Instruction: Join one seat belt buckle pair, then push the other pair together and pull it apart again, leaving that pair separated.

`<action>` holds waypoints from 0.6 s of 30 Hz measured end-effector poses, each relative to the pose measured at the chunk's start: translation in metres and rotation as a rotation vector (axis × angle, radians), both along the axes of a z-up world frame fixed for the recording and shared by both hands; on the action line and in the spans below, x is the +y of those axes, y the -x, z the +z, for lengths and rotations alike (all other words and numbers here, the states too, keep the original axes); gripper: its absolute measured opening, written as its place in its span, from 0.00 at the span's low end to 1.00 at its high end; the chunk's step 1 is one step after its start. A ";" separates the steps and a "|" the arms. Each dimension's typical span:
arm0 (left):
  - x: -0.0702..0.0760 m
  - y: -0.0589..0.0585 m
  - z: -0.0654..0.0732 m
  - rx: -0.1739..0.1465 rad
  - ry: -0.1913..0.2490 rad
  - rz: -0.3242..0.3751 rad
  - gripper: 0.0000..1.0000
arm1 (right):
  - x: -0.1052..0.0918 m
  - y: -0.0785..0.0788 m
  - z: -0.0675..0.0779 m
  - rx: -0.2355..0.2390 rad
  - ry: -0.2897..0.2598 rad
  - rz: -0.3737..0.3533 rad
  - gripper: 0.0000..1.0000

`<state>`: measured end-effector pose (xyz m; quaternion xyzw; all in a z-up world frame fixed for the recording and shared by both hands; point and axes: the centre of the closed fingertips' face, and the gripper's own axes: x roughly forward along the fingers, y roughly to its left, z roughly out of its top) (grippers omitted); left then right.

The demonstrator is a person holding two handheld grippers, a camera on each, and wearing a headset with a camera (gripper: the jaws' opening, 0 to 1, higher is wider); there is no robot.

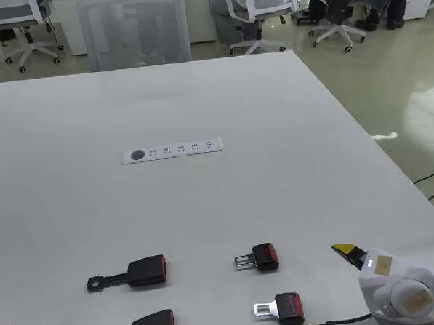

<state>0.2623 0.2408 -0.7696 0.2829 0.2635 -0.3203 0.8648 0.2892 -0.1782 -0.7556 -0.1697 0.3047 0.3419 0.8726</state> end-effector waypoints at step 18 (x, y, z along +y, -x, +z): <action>-0.005 0.002 0.004 0.006 0.008 0.000 1.00 | -0.005 -0.001 0.005 -0.013 0.001 -0.030 1.00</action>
